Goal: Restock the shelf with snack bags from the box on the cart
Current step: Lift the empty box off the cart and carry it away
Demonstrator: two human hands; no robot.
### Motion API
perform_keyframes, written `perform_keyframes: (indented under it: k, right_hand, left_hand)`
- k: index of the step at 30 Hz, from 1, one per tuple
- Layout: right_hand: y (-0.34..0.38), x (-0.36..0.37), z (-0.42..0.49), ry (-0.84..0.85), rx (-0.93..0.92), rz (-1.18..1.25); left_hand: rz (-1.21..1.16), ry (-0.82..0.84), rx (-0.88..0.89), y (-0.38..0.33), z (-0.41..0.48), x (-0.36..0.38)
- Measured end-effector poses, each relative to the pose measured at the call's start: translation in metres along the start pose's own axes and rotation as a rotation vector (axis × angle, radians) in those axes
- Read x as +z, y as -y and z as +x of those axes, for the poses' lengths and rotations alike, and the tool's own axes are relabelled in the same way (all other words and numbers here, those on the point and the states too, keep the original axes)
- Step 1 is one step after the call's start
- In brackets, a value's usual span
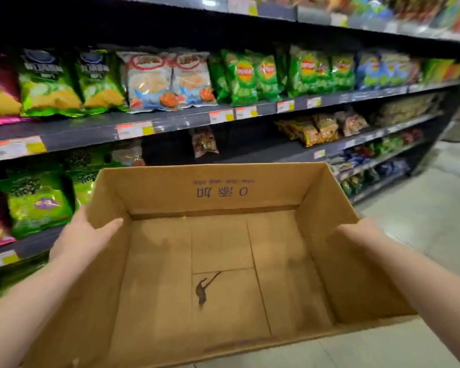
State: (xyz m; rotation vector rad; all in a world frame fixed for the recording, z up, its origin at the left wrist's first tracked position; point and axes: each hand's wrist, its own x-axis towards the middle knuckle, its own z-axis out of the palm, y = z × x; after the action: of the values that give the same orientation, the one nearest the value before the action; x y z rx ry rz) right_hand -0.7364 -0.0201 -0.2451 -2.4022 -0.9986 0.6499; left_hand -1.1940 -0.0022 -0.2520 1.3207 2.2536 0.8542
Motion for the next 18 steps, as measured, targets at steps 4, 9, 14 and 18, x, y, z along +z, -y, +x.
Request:
perform_keyframes:
  k: [4,9,14,18]
  right_hand:
    - [-0.068,-0.029,0.007,-0.08,0.194,0.106]
    - [-0.14,-0.069,0.018,-0.192,0.358,0.164]
    - [-0.219,-0.114,0.056,-0.228,0.494,0.175]
    - [-0.275,-0.155,0.088,-0.256,0.58,0.202]
  left_hand:
    - [0.014,0.139,0.121,-0.042,-0.002,0.058]
    - [0.044,0.266,0.27,-0.116,-0.02,0.138]
    - [0.071,0.389,0.356,-0.192,-0.054,0.23]
    - [0.084,0.458,0.398,-0.253,-0.089,0.305]
